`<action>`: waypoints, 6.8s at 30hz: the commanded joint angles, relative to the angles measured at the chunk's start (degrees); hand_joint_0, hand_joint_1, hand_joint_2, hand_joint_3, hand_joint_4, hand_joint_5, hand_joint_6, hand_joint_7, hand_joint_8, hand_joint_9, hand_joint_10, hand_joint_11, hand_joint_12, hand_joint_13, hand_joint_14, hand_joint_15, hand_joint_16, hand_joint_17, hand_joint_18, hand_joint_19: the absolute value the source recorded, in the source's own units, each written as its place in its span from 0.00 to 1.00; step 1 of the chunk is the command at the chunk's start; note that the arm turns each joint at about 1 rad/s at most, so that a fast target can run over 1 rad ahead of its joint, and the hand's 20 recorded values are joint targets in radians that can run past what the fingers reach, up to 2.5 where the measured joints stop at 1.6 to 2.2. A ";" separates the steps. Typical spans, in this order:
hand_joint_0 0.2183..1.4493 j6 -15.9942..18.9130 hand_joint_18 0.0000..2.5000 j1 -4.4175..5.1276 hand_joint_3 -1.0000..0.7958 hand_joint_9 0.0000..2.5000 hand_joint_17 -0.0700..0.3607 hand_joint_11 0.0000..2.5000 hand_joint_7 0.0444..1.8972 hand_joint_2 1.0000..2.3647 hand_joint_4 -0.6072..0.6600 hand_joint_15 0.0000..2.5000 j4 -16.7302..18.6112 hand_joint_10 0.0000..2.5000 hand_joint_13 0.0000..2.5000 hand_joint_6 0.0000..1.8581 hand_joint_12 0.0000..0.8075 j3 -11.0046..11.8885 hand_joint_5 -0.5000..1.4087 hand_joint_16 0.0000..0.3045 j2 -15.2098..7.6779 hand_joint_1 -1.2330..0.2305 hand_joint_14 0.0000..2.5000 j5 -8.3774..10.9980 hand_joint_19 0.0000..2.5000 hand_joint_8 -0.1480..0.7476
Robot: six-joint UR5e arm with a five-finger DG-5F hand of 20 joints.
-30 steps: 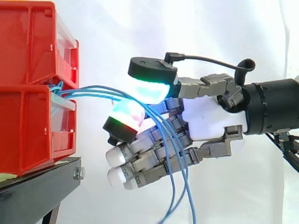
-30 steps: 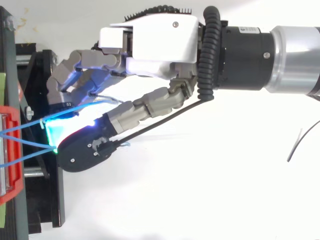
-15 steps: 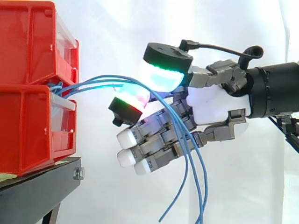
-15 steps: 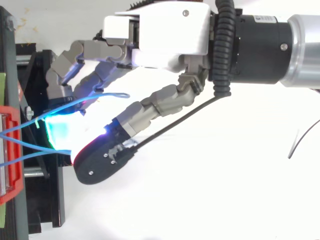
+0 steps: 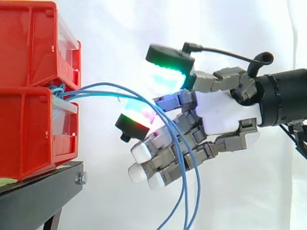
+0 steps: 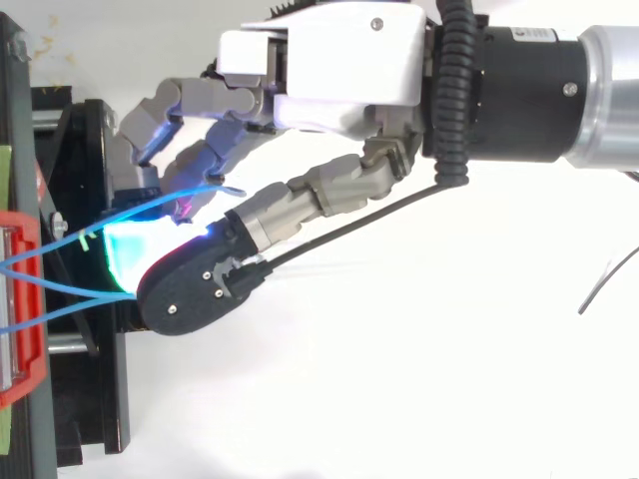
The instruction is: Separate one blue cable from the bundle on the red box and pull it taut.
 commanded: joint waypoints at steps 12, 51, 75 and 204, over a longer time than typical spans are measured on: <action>0.42 0.31 0.20 -0.18 0.28 0.31 0.37 0.15 0.41 0.00 0.39 0.13 -0.10 0.01 0.21 0.52 0.42 -0.97 0.18 0.13 0.05 0.22 0.01 0.00 0.09 0.41; 0.22 1.80 0.20 0.34 0.28 0.33 0.40 0.13 0.50 0.00 0.58 0.15 5.96 0.00 0.21 0.37 0.46 -6.86 0.22 0.15 -1.27 0.56 0.01 1.32 0.15 0.46; 0.25 3.82 0.20 0.08 0.28 0.31 0.39 0.13 0.41 0.00 0.59 0.15 -1.51 0.00 0.20 0.45 0.45 -4.93 0.19 0.14 -1.80 0.55 0.01 3.43 0.15 0.46; 0.33 4.35 0.28 -2.29 0.49 0.41 0.39 0.27 0.54 0.01 0.55 0.19 -16.10 0.01 0.27 0.50 0.45 9.49 0.21 0.14 -2.77 0.29 0.01 2.90 0.16 0.46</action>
